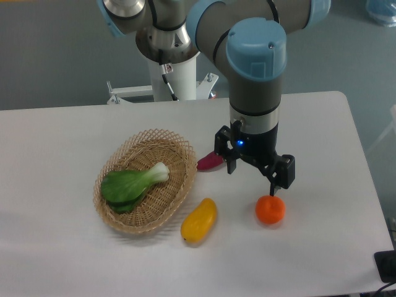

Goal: Pick up the orange from the table
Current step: 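Lower the open gripper down around the orange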

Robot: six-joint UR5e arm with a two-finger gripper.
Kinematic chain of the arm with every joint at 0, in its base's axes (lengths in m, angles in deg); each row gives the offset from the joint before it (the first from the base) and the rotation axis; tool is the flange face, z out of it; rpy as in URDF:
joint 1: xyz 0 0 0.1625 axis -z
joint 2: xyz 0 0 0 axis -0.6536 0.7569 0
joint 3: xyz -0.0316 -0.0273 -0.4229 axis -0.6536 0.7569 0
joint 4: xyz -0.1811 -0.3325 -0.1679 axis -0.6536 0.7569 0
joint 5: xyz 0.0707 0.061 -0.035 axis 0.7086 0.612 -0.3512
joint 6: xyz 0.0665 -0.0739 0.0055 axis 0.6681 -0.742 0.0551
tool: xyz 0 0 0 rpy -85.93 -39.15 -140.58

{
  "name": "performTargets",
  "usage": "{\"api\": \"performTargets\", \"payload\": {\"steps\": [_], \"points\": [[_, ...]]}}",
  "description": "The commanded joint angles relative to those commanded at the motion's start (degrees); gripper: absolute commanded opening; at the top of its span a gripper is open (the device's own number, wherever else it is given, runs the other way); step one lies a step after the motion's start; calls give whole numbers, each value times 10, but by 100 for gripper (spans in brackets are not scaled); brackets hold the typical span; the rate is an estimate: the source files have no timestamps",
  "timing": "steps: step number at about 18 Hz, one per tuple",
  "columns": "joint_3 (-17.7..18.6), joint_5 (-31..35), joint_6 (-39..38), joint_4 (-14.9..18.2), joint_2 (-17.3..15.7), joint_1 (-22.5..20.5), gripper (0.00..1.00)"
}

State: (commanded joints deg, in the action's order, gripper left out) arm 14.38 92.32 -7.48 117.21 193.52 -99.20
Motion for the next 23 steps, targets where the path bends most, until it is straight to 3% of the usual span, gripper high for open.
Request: {"api": "performTargets", "payload": {"steps": [9,15,18,23], "points": [[20,0,-3,-10,3,1,100],[48,-4,-77,-61,10,3,100],[56,-4,-75,-95,22,10,100],[56,0,-72,-99,46,11,100]]}}
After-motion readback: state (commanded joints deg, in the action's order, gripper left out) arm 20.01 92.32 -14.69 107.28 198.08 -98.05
